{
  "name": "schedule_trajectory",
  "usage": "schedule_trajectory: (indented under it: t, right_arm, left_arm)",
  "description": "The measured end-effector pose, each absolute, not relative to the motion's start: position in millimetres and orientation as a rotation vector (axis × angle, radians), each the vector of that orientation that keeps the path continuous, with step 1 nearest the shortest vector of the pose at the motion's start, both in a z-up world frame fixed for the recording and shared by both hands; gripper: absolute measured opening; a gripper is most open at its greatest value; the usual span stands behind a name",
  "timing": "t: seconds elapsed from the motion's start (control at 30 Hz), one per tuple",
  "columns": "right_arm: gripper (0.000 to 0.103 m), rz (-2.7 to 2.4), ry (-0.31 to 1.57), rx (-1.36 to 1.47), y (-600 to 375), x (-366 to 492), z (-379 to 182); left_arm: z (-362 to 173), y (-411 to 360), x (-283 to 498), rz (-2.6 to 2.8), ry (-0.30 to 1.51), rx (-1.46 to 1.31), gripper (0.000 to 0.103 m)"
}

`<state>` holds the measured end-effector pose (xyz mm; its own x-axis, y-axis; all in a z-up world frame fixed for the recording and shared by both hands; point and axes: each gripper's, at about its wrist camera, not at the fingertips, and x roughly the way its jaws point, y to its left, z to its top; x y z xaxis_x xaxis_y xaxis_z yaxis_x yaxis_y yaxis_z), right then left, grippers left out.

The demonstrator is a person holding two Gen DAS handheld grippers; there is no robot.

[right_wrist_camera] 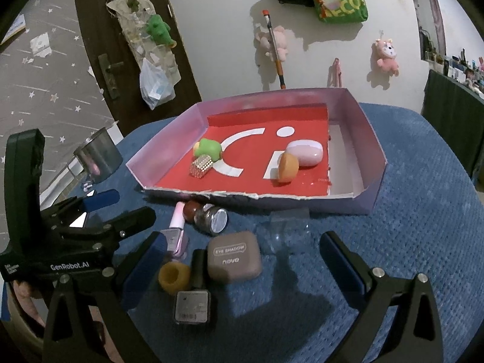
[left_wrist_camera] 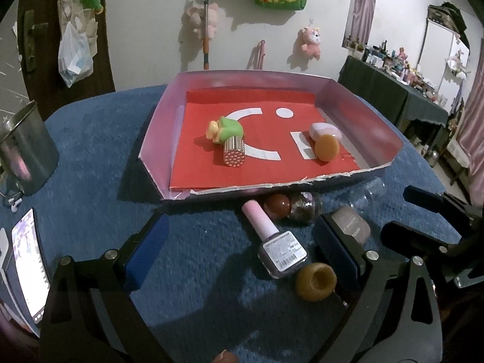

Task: Organize rigid objects
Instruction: 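Withdraw both open tools from the box back toward the remaining objects, then grasp the clear plastic cup with the right tool while the left grasps the pink-capped nail polish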

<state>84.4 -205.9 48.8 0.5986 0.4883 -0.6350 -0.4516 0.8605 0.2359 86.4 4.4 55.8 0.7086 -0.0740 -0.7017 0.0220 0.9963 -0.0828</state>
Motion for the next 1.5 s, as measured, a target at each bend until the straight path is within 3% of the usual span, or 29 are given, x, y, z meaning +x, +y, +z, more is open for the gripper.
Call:
schedule_trajectory:
  t: [1.5]
  right_arm:
    - [0.103,0.558,0.771,-0.082,-189.5,36.5,11.9]
  left_arm:
    - [23.8,8.8,58.0,-0.075,0.871,-0.131,0.098]
